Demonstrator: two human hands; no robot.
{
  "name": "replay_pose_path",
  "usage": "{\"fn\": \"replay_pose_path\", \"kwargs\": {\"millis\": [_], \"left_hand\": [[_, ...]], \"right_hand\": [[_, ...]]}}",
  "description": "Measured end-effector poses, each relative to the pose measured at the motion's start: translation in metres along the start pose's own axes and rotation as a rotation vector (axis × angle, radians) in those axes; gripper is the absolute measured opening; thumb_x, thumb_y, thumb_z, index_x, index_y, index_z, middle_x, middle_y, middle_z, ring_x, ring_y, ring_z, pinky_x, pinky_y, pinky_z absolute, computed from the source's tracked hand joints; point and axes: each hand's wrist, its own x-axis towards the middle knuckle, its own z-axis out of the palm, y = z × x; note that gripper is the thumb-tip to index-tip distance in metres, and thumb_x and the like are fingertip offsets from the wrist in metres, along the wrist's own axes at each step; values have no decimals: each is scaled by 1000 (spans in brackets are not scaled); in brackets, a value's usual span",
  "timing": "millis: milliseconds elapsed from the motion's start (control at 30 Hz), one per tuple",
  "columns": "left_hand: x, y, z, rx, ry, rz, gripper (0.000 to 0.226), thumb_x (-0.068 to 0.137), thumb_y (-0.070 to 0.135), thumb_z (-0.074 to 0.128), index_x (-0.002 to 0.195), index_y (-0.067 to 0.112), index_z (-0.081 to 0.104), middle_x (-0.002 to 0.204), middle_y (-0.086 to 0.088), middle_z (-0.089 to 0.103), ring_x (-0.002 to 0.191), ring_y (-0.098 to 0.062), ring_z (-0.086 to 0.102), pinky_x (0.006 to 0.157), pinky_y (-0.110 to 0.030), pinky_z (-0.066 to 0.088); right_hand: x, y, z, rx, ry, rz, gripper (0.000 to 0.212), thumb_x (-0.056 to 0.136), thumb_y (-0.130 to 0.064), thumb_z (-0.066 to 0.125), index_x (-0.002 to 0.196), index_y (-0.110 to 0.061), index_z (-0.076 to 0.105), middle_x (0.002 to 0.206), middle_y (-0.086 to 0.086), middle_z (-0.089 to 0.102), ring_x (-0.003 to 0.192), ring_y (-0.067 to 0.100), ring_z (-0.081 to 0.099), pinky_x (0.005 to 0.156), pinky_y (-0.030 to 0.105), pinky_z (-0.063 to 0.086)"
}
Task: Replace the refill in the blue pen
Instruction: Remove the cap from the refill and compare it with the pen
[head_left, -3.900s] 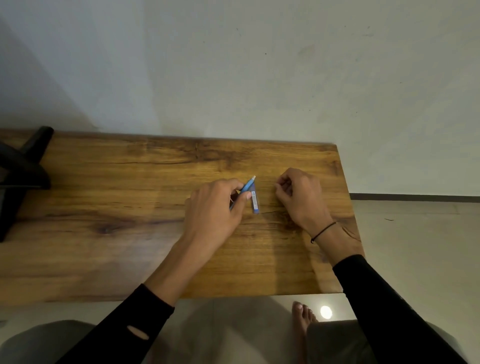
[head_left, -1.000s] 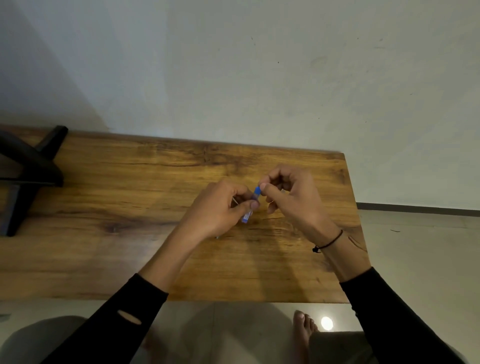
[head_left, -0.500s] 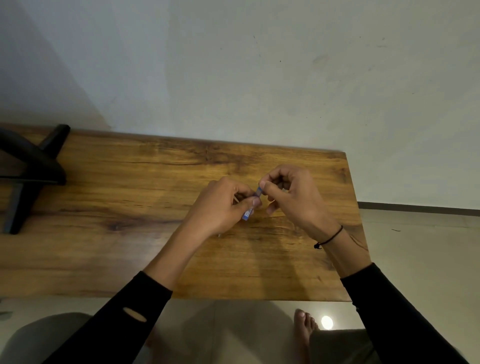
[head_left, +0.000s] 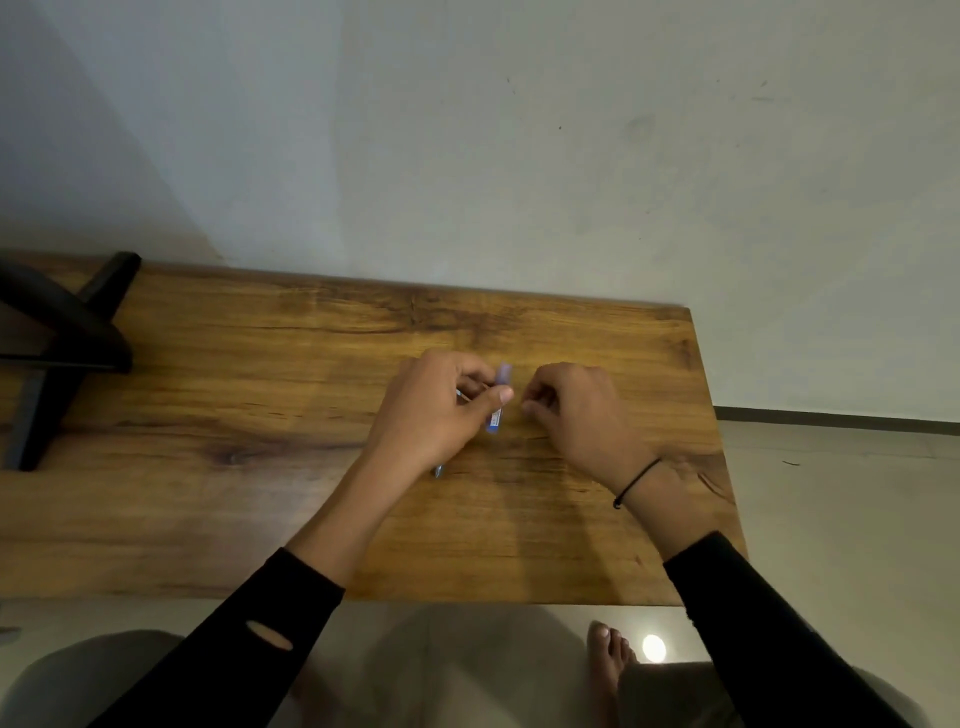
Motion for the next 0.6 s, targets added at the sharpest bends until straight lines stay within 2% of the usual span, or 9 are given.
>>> {"fn": "replay_pose_path", "kwargs": {"millis": [67,133,233,300,367,433,500,600], "left_hand": [[1,-1,3,-64,17,-32,8,91,29,85,88,26,79,74,9,82,67,-8,78,78,-49,67],[2,-1,4,-111,37,-63,9,91,29,85,93,22,79,74,6,83,66,-8,80,75,-47,68],[2,0,3,-308,64,-164,9,94,25,83,100,20,79,79,4,85,72,-11,83,72,-34,70],[4,3,1,-566,99,-257,10,94,20,84,101,14,80,85,-2,86,82,-18,85,70,-25,68],[5,6,-3,-788,139,-309,13,93,15,83,102,7,79,93,-9,87,90,-21,85,72,-21,65],[5,10,-4,-935,153,-307,20,93,11,82,107,-2,77,100,-15,86,93,-21,85,77,-22,65],[5,15,-3,-1023,157,-283,17,93,6,81,105,-5,76,103,-19,85,92,-20,84,80,-23,66],[3,21,1,-1060,168,-250,8,93,1,79,100,-1,76,100,-17,83,90,-17,81,84,-23,66]], "right_hand": [[-1,0,6,-56,2,-7,9,97,-14,72,96,-8,79,99,11,77,93,31,70,82,43,56],[-2,1,9,-73,37,0,11,98,-14,71,96,-8,80,100,11,76,92,30,69,80,40,55],[0,2,3,41,170,40,14,100,-18,71,94,-9,80,90,4,76,82,21,70,74,35,55],[1,0,-6,292,193,89,16,102,-25,70,100,-11,79,86,1,79,79,17,74,70,34,59],[0,-3,-13,656,65,142,19,101,-27,72,112,-12,75,90,7,82,82,21,80,68,40,67],[-3,-10,-15,922,-66,156,23,100,-22,75,120,-12,72,93,13,82,80,24,81,63,40,67],[-6,-15,-14,1045,-69,147,20,99,-12,75,118,-10,69,86,15,80,72,25,78,61,36,65],[-5,-21,-15,1183,30,139,11,99,0,71,110,-4,68,79,15,75,64,22,71,59,34,61]]}}
